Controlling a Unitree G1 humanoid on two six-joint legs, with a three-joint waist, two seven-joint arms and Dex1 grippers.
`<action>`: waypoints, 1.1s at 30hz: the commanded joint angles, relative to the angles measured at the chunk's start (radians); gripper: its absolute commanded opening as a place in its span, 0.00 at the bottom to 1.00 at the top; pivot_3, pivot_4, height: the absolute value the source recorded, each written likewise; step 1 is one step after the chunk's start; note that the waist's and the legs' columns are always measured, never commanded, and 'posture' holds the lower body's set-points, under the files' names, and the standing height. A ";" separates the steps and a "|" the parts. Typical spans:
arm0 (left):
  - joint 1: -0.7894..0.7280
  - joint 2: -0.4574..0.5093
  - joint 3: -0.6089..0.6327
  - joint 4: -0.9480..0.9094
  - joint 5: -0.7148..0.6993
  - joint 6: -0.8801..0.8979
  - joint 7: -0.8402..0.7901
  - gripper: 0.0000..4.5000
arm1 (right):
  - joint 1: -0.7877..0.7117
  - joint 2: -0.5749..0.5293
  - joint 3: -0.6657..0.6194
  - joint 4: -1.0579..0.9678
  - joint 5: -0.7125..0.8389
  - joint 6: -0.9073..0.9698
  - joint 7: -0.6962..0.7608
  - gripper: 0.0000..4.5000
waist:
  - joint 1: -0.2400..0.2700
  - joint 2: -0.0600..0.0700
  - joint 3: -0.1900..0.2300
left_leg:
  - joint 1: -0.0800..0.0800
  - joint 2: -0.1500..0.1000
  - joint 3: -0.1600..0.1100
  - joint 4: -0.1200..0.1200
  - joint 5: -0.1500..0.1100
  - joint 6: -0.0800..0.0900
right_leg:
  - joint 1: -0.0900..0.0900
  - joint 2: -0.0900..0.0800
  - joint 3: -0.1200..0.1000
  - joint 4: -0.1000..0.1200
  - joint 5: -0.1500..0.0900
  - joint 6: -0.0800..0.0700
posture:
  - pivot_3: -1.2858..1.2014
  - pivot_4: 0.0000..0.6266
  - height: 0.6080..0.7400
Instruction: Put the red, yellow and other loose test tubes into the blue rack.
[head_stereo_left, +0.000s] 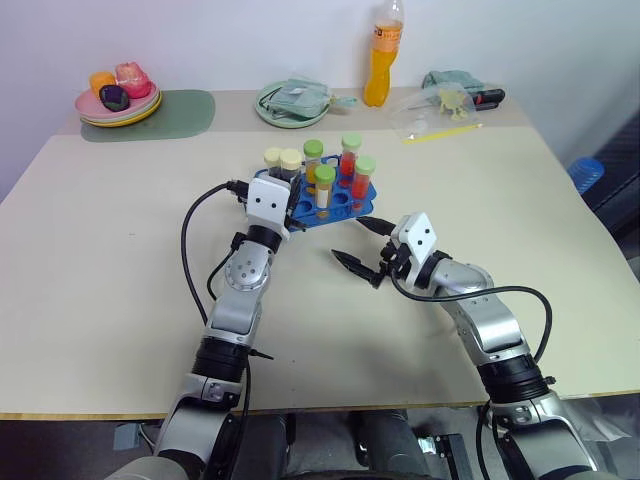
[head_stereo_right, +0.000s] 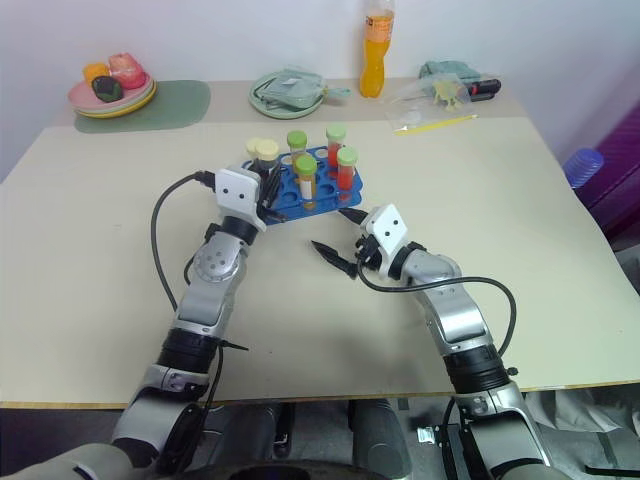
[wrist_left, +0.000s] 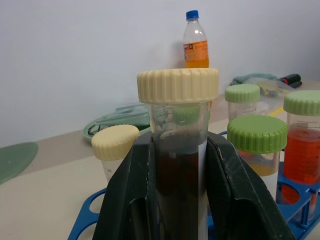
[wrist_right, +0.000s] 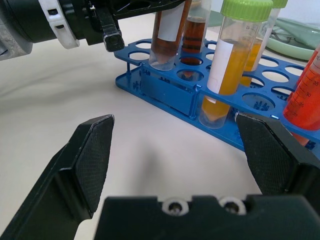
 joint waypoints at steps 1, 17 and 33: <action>-0.002 -0.003 0.005 0.004 0.001 -0.030 0.010 0.17 | 0.002 -0.004 -0.016 -0.046 0.006 -0.012 0.002 0.96 | 0.000 0.000 0.000 | 0.000 0.000 0.000 0.000 0.000 0.000 | 0.000 0.000 0.000 0.000 0.000 0.000 | 0.52 0.24 0.92; -0.003 -0.027 0.020 0.048 -0.039 -0.052 0.014 0.17 | 0.012 -0.004 -0.011 -0.056 0.006 -0.009 0.006 0.96 | 0.000 0.000 0.000 | 0.000 0.000 0.000 0.000 0.000 0.000 | 0.000 0.000 0.000 0.000 0.000 0.000 | 0.52 0.24 0.92; -0.017 -0.038 0.029 0.113 -0.042 -0.099 0.013 0.47 | 0.019 -0.006 -0.009 -0.066 0.003 -0.011 0.007 0.96 | 0.000 0.000 0.000 | 0.000 0.000 0.000 0.000 0.000 0.000 | 0.000 0.000 0.000 0.000 0.000 0.000 | 0.52 0.24 0.92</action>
